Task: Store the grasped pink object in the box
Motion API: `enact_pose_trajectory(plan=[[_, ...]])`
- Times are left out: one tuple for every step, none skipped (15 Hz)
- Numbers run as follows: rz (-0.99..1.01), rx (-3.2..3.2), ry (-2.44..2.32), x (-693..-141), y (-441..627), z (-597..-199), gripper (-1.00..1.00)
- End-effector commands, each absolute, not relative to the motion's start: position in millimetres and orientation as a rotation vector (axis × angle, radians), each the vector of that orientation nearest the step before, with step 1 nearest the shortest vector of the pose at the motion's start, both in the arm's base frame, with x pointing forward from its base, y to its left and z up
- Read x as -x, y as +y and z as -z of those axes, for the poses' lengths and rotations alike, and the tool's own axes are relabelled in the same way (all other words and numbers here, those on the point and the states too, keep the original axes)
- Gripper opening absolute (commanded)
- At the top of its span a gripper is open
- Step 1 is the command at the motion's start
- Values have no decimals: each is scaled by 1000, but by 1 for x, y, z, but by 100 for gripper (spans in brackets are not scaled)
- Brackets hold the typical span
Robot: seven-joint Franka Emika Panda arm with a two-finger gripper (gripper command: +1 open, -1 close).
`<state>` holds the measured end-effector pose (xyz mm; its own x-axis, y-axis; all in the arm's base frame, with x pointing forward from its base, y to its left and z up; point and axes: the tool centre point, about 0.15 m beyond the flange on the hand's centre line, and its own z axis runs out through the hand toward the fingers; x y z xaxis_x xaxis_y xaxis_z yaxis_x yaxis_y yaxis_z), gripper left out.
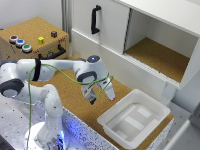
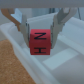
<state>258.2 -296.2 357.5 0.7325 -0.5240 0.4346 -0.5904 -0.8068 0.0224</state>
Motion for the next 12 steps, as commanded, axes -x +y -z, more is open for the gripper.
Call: enact_pose_trajectory(plan=[[-596,-2779,-1027,-263,-362,-324,-100],[-590,-2779,-1060,-262,-368,-317,-100],[-591,-2775,-1126,-262,-376,-307,-100],[-591,-2782,-1148,-263,-380,-300,-100],[-577,-2780,-1151,-264,-382,-296,-100],[-571,-2783,-1170,-265,-384,-290,-100],[-553,-2782,-1164,-267,-385,-286,-100],[-549,-2787,-1165,-268,-385,-284,-100],[-551,-2786,-1160,-269,-383,-283,-100],[-551,-2782,-1150,-270,-382,-283,-100],[-550,-2777,-1155,-270,-380,-284,-100],[-546,-2781,-1157,-271,-378,-283,100]])
